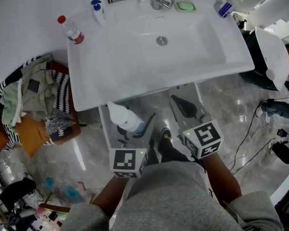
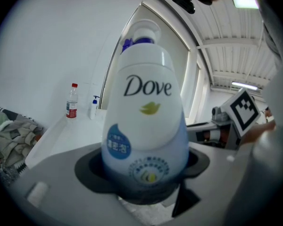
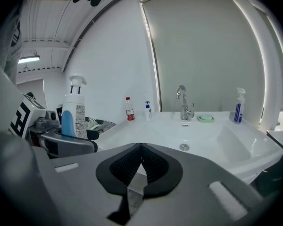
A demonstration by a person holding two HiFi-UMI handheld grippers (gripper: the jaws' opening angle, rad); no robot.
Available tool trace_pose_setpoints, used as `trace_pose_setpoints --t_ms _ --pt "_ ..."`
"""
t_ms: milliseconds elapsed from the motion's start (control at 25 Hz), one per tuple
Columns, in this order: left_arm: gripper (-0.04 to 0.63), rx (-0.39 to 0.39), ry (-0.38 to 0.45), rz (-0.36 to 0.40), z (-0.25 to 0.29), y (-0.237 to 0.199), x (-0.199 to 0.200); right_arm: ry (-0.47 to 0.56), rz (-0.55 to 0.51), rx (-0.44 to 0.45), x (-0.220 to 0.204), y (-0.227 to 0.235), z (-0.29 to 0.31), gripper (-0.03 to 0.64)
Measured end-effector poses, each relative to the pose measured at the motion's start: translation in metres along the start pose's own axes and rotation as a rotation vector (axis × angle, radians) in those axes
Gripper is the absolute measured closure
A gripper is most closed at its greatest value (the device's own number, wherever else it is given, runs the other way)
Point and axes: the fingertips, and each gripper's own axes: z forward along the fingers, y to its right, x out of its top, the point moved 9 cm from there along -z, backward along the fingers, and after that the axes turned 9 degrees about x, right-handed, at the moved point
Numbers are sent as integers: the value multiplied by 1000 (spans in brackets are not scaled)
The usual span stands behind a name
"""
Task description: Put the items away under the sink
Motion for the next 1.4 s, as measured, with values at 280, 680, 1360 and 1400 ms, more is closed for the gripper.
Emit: trace_pose_setpoints --t_ms 280,680,1360,1400 --pt "243 66 14 10 -6 31 -10 6 -4 63 -16 12 -15 618" --pt "244 147 -17 24 -3 74 -55 -8 0 155 -62 25 -34 617" --pt "244 40 -158 73 53 50 -173 -55 99 65 -164 17 23 617" --pt "244 35 -165 75 58 48 -184 -58 105 59 -172 19 28 617"
